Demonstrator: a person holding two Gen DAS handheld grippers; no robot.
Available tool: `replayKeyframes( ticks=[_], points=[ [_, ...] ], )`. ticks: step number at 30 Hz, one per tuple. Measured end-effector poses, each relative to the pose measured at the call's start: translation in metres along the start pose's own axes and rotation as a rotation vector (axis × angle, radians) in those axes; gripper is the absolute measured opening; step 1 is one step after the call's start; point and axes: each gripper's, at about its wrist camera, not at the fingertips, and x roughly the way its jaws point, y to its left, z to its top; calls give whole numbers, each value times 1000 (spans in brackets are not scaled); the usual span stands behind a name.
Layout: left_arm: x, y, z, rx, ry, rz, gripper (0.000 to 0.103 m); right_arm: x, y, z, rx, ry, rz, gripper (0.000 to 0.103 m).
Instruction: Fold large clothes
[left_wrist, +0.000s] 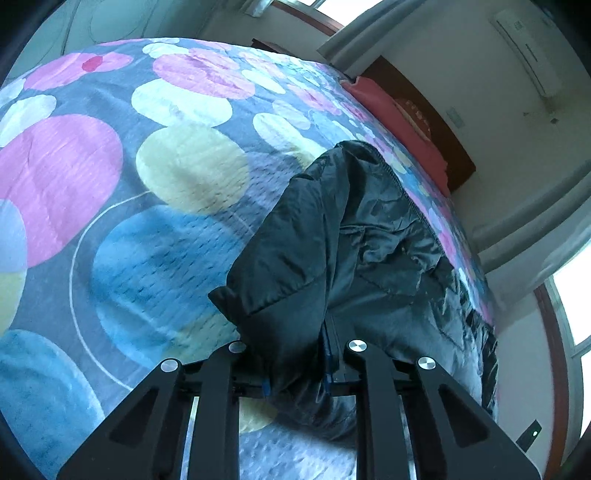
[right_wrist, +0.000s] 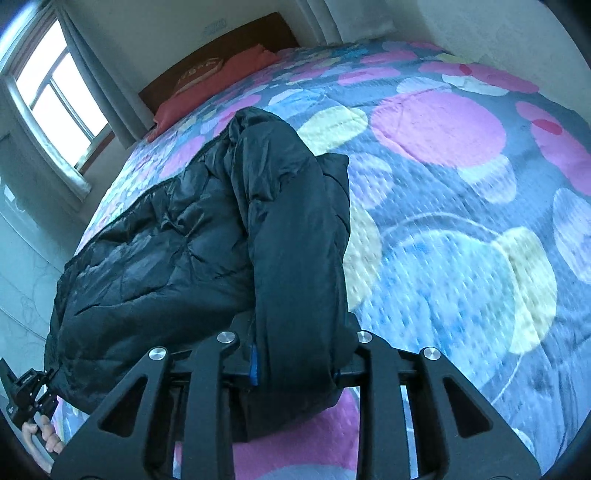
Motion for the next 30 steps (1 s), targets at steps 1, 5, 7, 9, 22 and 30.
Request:
replayKeyframes(
  ticks=[1, 5, 7, 9, 22, 30],
  points=[
    [1, 1, 0, 0, 3, -1, 21, 0, -1, 0, 7, 1, 0, 29],
    [4, 1, 5, -2, 24, 6, 29, -4, 3, 0, -7, 1, -31, 37],
    [0, 5, 3, -4, 28, 11, 34, -11, 2, -1, -10, 1, -46, 44],
    [-7, 7, 1, -3, 29, 21, 39, -19, 0, -3, -18, -2, -61, 48],
    [-50, 7, -1, 66, -28, 114, 52, -63, 71, -23, -258, -102, -145, 54],
    [-49, 6, 14, 82, -34, 123, 54, -10, 165, -19, -405, -74, -52, 53]
  ],
)
